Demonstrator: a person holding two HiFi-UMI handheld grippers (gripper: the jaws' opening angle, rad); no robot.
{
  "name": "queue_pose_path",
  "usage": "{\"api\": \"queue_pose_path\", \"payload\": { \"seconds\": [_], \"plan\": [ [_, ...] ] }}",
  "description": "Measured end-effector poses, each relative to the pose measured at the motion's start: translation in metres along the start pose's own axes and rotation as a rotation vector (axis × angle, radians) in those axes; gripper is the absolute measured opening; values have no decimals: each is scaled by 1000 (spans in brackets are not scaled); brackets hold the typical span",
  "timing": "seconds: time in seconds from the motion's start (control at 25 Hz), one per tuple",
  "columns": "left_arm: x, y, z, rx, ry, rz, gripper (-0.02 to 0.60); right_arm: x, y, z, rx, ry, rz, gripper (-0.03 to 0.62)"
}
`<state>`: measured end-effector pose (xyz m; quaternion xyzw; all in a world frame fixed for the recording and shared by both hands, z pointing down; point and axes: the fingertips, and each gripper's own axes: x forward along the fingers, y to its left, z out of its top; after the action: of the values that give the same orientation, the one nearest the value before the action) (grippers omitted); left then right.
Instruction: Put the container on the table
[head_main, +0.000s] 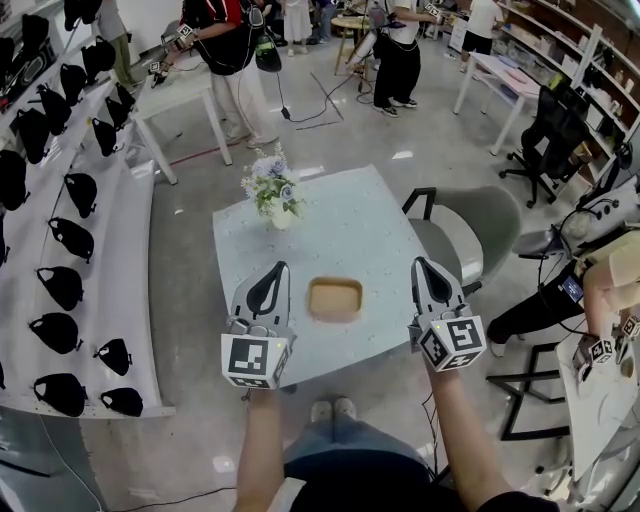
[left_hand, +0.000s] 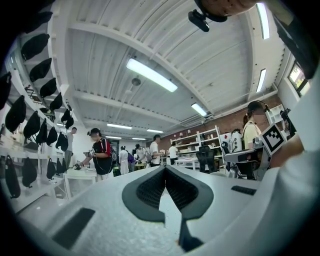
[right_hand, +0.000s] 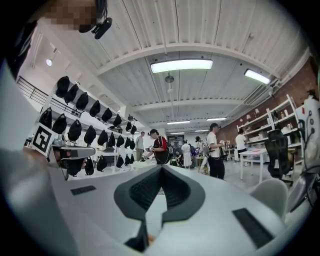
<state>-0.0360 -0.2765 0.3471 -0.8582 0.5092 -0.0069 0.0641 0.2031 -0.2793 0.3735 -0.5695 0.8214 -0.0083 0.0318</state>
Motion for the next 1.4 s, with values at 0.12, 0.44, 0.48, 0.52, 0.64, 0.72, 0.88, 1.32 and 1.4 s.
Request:
{"api": "queue_pose_path", "payload": {
  "seconds": [0.12, 0.44, 0.48, 0.52, 0.64, 0.72, 0.88, 1.32, 1.4],
  "plan": [
    [-2, -2, 1, 1, -1, 1, 2, -2, 0, 1, -2, 0, 4, -3],
    [-6, -4, 1, -4, 3, 5, 2, -4, 1, 5, -5, 1, 9, -3],
    [-6, -3, 1, -4, 3, 5, 2, -4, 1, 4, -5, 1, 8, -3],
    [-7, -3, 0, -3, 3, 5, 2, -4, 2, 4, -6, 1, 7, -3],
    [-9, -2, -2, -3, 5, 4, 2, -5, 3, 1, -6, 3, 7, -3],
    [-10, -3, -2, -3, 7, 4, 2, -6, 3, 1, -9, 5, 10, -3],
    [-8, -5, -3, -2, 8, 3, 2, -6, 2, 1, -11, 5, 14, -3],
    [-9, -3, -4, -4, 13, 6, 2, -4, 2, -1, -11, 17, 17, -3],
    [-8, -3, -5, -5, 14, 7, 2, -4, 2, -2, -12, 18, 17, -3]
  ]
}}
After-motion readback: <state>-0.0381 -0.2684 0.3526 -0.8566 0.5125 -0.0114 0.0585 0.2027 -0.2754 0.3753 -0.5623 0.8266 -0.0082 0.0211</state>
